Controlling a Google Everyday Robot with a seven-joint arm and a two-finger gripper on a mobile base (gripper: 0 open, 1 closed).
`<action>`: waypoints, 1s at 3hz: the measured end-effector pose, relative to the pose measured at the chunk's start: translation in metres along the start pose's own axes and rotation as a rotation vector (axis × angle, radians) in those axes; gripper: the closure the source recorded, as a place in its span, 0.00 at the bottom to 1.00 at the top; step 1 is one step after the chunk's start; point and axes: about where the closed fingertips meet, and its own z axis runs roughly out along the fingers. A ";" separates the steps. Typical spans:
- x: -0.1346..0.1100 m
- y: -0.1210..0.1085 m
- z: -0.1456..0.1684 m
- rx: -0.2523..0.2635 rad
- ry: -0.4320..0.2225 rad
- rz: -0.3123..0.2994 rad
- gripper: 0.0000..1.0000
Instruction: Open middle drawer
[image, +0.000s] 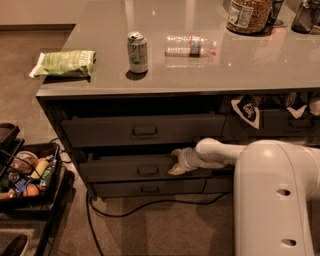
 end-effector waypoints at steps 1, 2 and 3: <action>-0.001 0.022 0.008 0.031 -0.032 0.039 0.42; -0.005 0.019 0.002 0.031 -0.032 0.039 0.42; -0.006 0.019 0.001 0.031 -0.032 0.039 0.42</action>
Offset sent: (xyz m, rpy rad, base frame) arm -0.0956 0.0531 -0.0823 0.2033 0.0433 -0.1830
